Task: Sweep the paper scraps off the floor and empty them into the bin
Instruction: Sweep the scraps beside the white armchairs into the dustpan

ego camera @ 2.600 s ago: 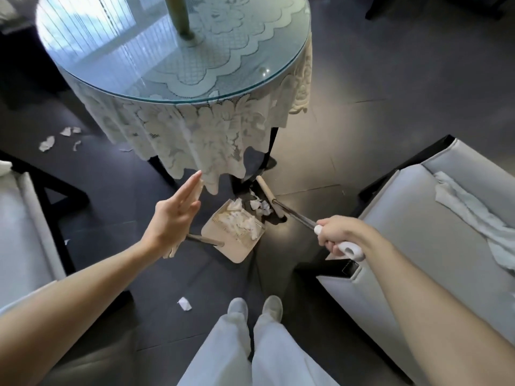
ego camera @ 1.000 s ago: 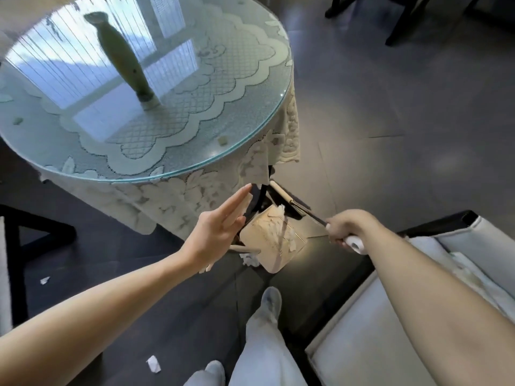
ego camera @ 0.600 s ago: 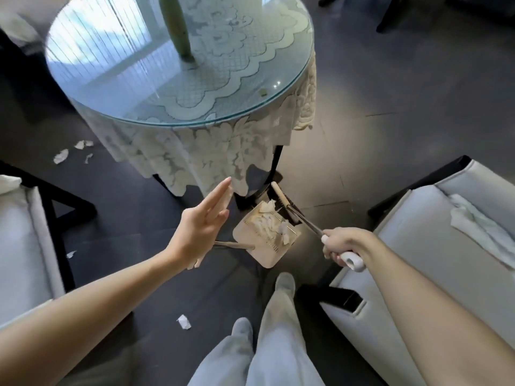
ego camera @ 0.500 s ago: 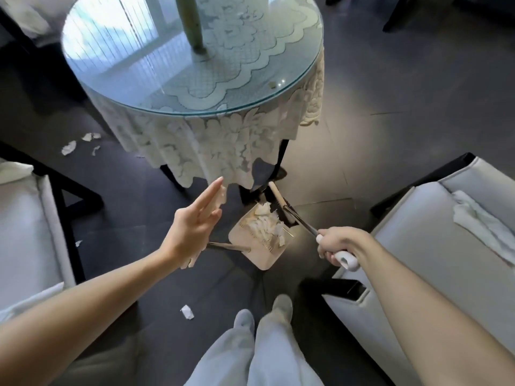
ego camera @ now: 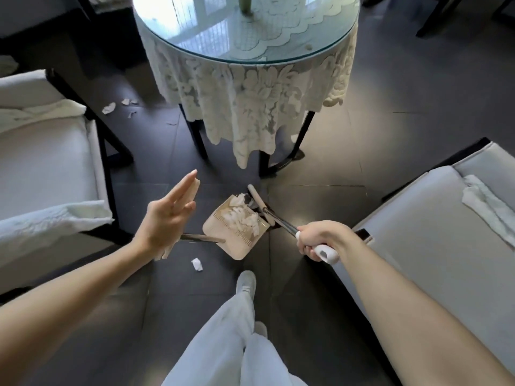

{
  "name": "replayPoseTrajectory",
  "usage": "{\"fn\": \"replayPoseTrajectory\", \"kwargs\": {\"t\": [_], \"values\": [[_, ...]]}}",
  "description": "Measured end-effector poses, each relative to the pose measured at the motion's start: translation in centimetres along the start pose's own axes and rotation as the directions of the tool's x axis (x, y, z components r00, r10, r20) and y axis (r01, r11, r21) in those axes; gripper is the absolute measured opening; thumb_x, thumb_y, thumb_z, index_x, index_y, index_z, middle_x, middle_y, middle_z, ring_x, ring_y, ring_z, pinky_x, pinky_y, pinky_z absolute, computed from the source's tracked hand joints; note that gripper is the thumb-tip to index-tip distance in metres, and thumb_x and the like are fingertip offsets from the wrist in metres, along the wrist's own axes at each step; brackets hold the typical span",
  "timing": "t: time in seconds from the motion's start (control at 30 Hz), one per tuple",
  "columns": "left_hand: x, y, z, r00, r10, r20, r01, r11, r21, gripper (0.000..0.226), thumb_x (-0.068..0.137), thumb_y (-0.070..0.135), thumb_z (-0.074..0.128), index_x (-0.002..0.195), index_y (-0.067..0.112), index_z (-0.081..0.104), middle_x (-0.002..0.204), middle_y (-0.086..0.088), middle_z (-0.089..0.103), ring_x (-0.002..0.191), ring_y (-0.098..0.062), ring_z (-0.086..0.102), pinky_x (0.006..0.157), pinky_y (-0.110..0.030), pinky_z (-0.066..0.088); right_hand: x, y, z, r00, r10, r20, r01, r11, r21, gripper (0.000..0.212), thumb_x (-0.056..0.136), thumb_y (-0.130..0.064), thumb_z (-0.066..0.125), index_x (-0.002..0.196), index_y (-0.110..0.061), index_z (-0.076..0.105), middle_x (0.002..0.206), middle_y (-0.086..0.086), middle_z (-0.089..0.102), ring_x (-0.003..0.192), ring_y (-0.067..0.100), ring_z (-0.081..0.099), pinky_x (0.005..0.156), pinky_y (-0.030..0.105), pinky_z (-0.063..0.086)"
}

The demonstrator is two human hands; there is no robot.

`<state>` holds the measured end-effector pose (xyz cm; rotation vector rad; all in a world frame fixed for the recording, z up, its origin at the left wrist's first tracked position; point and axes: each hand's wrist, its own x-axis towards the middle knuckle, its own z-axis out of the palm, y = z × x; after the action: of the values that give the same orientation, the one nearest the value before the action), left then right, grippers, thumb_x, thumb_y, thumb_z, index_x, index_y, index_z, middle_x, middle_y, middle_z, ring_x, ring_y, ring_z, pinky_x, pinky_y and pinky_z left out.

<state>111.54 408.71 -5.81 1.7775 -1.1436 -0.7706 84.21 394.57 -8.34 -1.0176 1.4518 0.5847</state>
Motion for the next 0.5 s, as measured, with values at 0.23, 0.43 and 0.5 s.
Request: {"fn": "replayPoseTrajectory", "kwargs": {"t": [0.23,0.43,0.5], "values": [[-8.9,-1.9,-4.3,0.991,-0.101,-0.083,0.094,0.992,-0.084,0.079,0.093,-0.005,0.054,0.123,0.067,0.044,0.127,0.026,0.055,0.127,0.008,0.043,0.108,-0.013,0.03,-4.3,0.4,3.2,0.999,-0.04,0.012,0.04,0.999,0.008,0.053,0.093,0.0,0.039,0.144,-0.015,0.04,0.047,-0.002,0.04,0.031,0.006,0.033,0.031,0.012,0.029],[-15.2,-3.8,-7.5,0.952,-0.262,-0.159,0.216,0.941,-0.259,0.076,0.095,-0.007,0.048,0.122,0.064,0.051,0.125,0.035,0.055,0.13,0.004,0.043,0.109,-0.022,0.031,-3.7,-1.5,5.9,0.974,-0.186,-0.129,0.129,0.924,-0.361,0.011,0.083,0.001,0.047,0.08,-0.003,0.056,0.061,0.013,0.051,0.048,0.022,0.045,0.048,0.024,0.036],[-17.1,-4.3,-8.5,0.938,-0.294,-0.182,0.234,0.927,-0.292,0.074,0.095,-0.008,0.048,0.122,0.061,0.052,0.127,0.033,0.055,0.128,0.006,0.044,0.113,-0.044,0.027,-2.5,-1.5,7.9,0.957,-0.244,-0.159,0.123,0.833,-0.539,0.01,0.08,-0.003,0.05,0.078,-0.001,0.06,0.07,0.017,0.058,0.062,0.029,0.053,0.058,0.03,0.041]]}}
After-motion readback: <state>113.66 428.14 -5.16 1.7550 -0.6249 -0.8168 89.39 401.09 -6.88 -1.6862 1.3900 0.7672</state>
